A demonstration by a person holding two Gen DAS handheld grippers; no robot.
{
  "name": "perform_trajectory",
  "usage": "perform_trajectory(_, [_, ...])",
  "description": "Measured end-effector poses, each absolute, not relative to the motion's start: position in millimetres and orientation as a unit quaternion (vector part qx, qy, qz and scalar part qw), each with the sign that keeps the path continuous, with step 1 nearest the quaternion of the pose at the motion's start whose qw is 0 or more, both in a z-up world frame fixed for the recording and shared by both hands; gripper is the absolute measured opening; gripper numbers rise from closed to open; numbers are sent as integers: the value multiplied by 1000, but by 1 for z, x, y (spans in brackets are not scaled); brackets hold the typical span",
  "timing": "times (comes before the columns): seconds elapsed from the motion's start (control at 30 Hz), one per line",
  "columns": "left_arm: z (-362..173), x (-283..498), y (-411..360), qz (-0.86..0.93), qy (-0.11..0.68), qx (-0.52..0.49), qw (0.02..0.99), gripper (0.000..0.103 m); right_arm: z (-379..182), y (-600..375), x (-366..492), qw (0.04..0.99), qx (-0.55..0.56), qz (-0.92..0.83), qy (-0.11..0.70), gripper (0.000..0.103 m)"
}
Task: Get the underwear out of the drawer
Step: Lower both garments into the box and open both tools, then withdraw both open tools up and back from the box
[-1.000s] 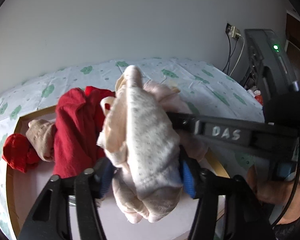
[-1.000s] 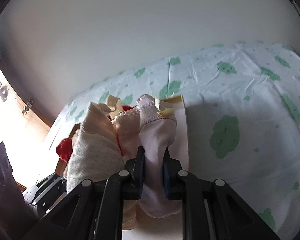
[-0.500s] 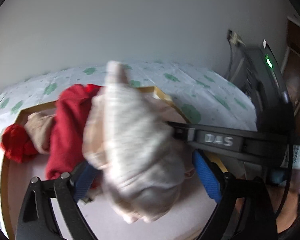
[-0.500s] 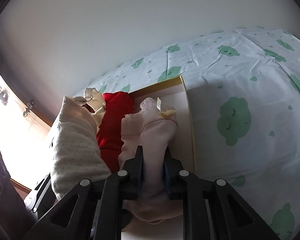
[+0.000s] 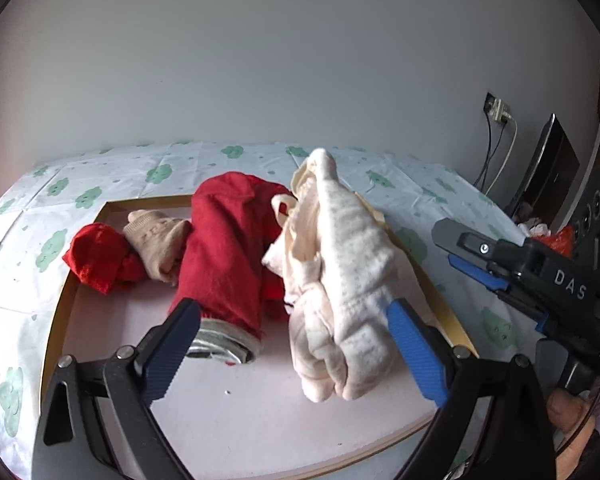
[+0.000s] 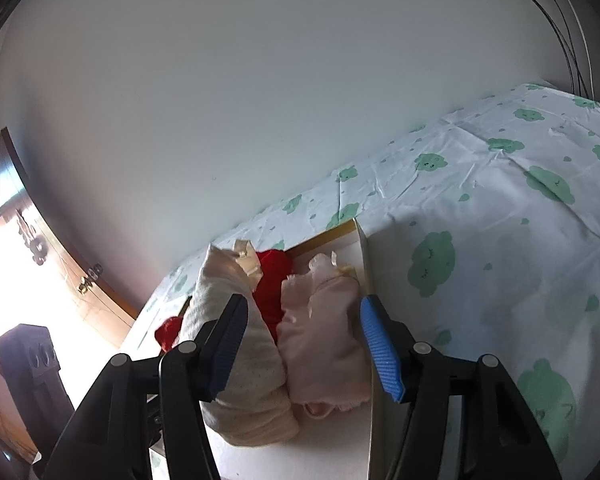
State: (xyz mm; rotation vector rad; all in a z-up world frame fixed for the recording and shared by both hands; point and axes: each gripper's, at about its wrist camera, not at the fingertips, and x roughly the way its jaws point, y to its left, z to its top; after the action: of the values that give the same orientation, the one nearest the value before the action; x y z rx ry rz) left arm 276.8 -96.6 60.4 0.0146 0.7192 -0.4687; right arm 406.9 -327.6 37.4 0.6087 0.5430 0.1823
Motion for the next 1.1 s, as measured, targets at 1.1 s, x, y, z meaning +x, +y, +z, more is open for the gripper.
perform_trajectory(1.1, [54, 249, -84, -151, 286, 72, 943, 96, 48, -283, 357, 946, 225, 74, 223, 62])
